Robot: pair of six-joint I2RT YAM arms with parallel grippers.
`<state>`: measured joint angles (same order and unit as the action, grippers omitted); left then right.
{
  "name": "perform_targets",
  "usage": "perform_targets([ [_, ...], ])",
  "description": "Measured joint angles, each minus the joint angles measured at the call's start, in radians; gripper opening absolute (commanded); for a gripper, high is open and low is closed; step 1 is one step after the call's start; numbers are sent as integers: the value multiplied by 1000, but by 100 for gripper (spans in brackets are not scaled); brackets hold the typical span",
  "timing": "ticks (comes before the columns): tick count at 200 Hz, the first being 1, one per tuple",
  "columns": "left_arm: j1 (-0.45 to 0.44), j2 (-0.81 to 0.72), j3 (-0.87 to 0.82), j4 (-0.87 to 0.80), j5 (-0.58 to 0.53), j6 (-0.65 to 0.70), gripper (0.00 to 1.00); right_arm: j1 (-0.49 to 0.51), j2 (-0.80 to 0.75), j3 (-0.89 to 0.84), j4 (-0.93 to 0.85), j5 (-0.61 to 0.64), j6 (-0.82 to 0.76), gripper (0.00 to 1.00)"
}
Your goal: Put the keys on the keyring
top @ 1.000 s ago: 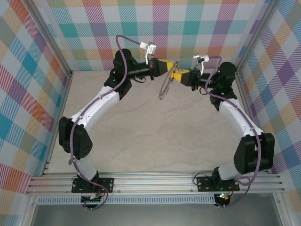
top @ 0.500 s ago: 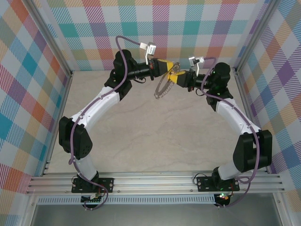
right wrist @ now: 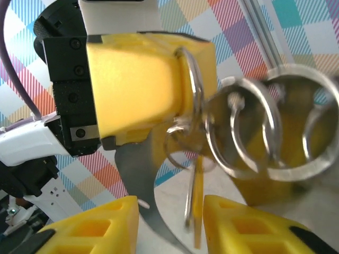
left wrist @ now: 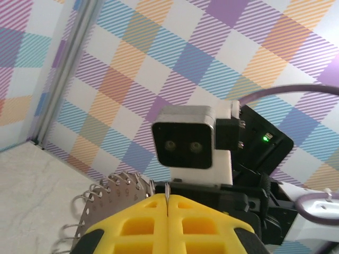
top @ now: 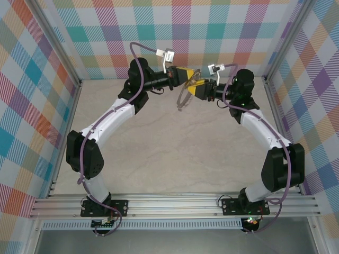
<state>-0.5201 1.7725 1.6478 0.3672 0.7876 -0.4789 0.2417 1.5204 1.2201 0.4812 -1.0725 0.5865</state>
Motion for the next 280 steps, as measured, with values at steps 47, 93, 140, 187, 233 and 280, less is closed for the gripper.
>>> perform_targets([
  [47, 6, -8, -49, 53, -54, -29, 0, -41, -116, -97, -92, 25, -49, 40],
  [93, 6, -18, -117, 156, -108, -94, 0, -70, -182, -111, -82, 101, -39, 36],
  [140, 8, -22, -184, 304, -124, -187, 0, -70, -161, -102, 26, 198, 56, 34],
  [187, 8, -22, -187, 412, -117, -251, 0, -70, -63, -49, 195, 208, 183, 36],
  [233, 8, -22, -187, 443, -116, -269, 0, -70, -3, -30, 351, 197, 298, 36],
  [280, 8, -22, -187, 448, -116, -269, 0, -56, 3, -13, 426, 192, 346, 36],
])
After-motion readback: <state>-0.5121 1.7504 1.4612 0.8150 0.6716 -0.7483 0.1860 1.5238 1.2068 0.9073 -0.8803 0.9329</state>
